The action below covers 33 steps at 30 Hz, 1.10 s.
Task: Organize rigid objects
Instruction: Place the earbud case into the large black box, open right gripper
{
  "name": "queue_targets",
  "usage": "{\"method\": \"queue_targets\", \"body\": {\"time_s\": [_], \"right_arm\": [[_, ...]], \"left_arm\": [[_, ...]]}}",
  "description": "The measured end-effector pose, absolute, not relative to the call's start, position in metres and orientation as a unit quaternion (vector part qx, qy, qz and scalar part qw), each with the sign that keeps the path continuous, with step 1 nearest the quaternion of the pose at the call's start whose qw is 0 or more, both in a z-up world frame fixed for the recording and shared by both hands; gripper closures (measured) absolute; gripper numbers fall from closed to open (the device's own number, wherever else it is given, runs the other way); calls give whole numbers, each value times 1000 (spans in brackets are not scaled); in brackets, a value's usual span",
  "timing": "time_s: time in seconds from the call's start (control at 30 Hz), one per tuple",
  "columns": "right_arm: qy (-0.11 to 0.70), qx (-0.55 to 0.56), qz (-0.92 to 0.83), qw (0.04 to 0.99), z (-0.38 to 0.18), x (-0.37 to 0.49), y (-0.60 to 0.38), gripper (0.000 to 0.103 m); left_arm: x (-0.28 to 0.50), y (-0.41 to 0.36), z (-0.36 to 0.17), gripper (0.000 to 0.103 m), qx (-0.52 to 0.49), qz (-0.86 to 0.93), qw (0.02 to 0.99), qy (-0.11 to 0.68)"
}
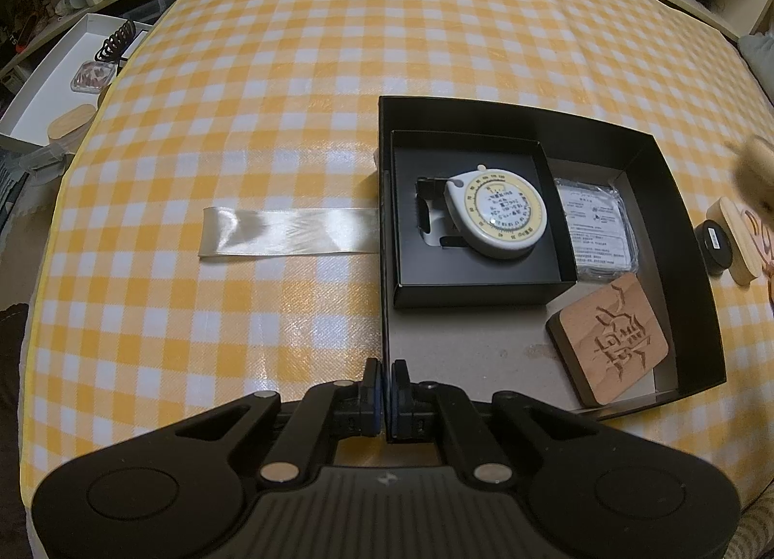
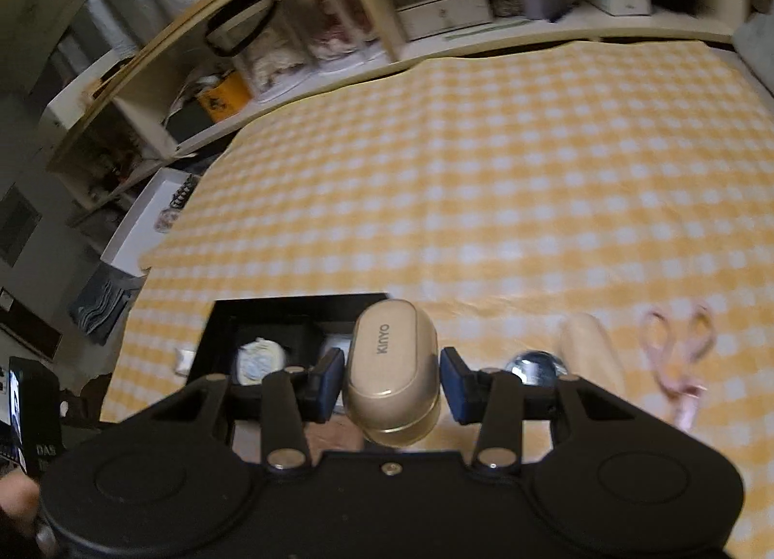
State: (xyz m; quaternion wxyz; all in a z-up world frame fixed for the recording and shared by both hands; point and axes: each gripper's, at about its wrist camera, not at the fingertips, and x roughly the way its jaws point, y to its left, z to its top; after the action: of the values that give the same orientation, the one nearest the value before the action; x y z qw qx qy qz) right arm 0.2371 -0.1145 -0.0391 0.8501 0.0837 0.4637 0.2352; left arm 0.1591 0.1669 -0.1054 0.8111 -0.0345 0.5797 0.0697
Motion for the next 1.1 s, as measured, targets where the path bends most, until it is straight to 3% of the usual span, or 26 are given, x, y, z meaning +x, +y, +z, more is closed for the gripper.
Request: {"method": "queue_targets", "body": {"time_s": [0.33,0.73,0.93,1.1], "right_arm": [[495,23,237,836,-76,249,-28,59],[517,39,218,827,-101,252,-12,57],[525,30,230,819,-98,247,-14,52],[517,6,250,819,-85,236,-17,39]], "left_arm": [[160,170,-106,98,-43,66,813,577],[159,171,-106,98,-45,67,813,577],[159,171,-106,98,-45,67,814,576],[159,170,-106,98,-45,67,813,576]]}}
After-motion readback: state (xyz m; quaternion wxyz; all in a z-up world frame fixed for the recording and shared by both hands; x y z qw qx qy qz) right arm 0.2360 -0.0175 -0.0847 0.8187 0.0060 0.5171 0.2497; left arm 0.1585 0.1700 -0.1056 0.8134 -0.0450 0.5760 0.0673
